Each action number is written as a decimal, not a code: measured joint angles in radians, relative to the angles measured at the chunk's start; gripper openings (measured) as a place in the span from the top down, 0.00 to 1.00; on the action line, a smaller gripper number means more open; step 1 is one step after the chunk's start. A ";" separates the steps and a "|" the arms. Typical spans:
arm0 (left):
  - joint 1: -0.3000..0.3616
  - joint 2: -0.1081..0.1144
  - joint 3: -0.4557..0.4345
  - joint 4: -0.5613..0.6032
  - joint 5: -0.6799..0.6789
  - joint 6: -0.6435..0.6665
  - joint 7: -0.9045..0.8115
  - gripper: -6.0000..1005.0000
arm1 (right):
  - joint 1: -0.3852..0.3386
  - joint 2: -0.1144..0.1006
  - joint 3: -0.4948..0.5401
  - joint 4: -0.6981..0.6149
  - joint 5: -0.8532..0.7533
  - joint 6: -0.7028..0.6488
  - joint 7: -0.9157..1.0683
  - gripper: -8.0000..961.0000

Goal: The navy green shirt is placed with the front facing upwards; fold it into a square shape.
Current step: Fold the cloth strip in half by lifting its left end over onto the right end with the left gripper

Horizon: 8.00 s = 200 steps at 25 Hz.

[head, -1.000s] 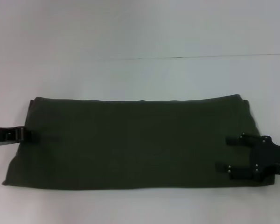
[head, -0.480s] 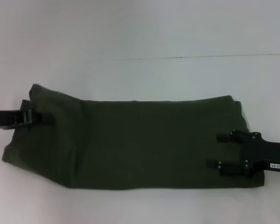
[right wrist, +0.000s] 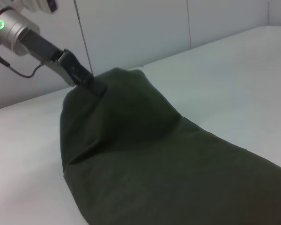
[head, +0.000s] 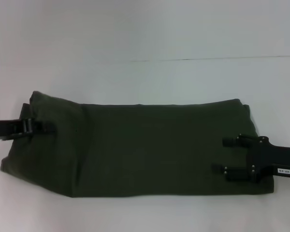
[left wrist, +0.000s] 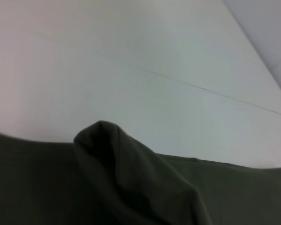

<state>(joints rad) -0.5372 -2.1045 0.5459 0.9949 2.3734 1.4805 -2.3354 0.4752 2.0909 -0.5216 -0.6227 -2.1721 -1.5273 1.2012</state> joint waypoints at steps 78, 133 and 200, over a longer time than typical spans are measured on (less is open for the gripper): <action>0.010 0.008 -0.031 -0.077 0.171 -0.252 0.005 0.13 | 0.034 0.000 -0.008 0.028 -0.005 0.039 0.015 0.05; -0.038 0.012 -0.033 -0.192 0.159 -0.174 0.033 0.18 | 0.027 0.000 -0.008 0.028 -0.006 0.031 0.016 0.05; -0.019 -0.017 -0.029 0.164 -0.225 0.230 -0.066 0.87 | 0.138 0.007 -0.099 0.279 0.037 0.221 -0.101 0.05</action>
<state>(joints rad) -0.5564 -2.1212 0.5166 1.1592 2.1483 1.7102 -2.4019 0.6131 2.0975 -0.6202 -0.3435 -2.1349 -1.3063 1.0998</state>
